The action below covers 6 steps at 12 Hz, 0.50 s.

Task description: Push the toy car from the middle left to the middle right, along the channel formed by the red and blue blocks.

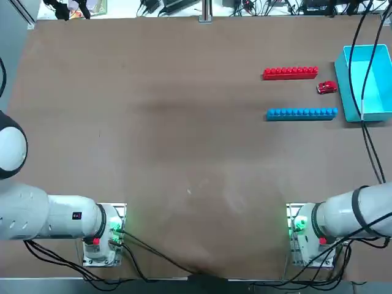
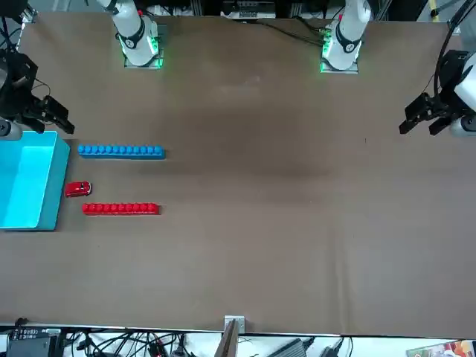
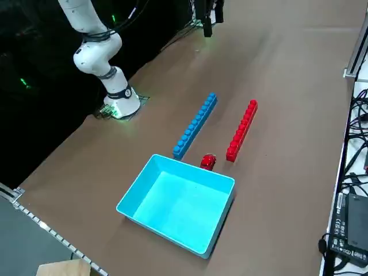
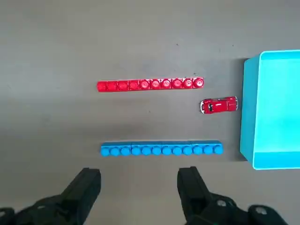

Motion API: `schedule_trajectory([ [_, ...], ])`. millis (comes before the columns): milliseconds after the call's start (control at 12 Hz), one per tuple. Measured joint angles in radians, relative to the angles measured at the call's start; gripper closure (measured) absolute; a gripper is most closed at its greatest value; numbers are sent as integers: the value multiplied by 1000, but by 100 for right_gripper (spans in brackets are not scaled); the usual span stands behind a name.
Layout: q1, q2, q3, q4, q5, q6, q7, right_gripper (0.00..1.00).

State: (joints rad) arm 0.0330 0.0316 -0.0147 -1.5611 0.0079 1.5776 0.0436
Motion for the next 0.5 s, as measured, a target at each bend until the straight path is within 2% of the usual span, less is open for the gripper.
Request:
schedule_trajectory([
  [500,-17,-37,4,-51,-1,5,0,0],
])
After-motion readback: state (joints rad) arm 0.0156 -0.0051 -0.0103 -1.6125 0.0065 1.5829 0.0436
